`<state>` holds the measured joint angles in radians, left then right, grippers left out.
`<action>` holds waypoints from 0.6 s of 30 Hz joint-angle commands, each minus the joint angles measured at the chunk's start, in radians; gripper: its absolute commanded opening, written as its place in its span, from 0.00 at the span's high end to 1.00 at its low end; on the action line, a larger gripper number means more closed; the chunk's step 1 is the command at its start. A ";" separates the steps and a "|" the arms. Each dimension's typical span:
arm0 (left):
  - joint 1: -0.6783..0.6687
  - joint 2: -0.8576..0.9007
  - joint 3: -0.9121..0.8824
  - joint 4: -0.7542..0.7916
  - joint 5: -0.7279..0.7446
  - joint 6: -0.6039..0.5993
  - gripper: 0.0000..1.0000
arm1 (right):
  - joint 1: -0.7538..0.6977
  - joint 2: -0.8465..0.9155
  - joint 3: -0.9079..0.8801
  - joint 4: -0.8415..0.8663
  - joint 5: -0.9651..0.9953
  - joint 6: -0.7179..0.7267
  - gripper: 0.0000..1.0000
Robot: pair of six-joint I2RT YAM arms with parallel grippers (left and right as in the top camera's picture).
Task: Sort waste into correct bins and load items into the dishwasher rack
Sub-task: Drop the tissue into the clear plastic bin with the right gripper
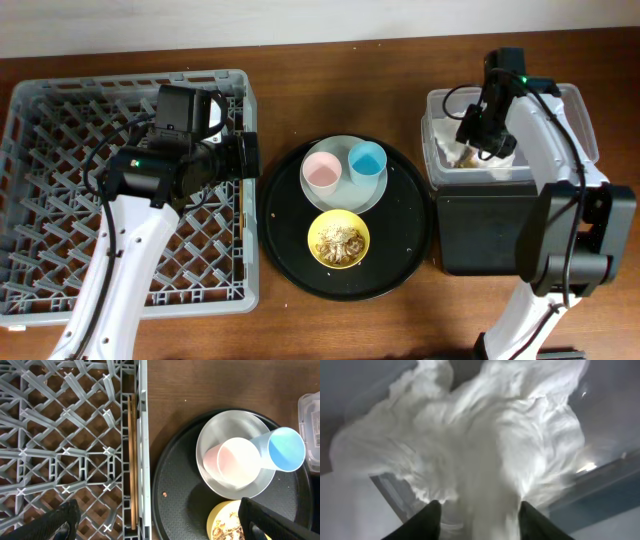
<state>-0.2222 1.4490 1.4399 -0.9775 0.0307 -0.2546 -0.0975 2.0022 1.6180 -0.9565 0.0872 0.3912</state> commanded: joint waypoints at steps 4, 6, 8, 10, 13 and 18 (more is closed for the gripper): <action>0.003 0.000 0.008 0.001 0.008 -0.010 0.01 | 0.005 -0.016 0.040 -0.042 -0.039 -0.062 0.30; 0.003 0.000 0.008 0.001 0.008 -0.010 0.01 | 0.006 -0.036 0.087 -0.098 -0.050 -0.097 0.32; 0.003 0.000 0.008 0.001 0.008 -0.010 0.01 | 0.007 -0.075 0.162 -0.180 -0.143 -0.181 0.32; 0.003 0.000 0.008 0.001 0.008 -0.010 0.01 | 0.006 -0.126 0.240 -0.270 -0.239 -0.248 0.32; 0.003 0.000 0.008 0.001 0.008 -0.010 0.01 | 0.020 -0.200 0.290 -0.393 -0.352 -0.339 0.32; 0.003 0.000 0.008 0.001 0.008 -0.010 0.01 | 0.150 -0.296 0.290 -0.566 -0.371 -0.415 0.43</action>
<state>-0.2222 1.4490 1.4399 -0.9775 0.0307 -0.2546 -0.0299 1.7374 1.8973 -1.4784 -0.2314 0.0498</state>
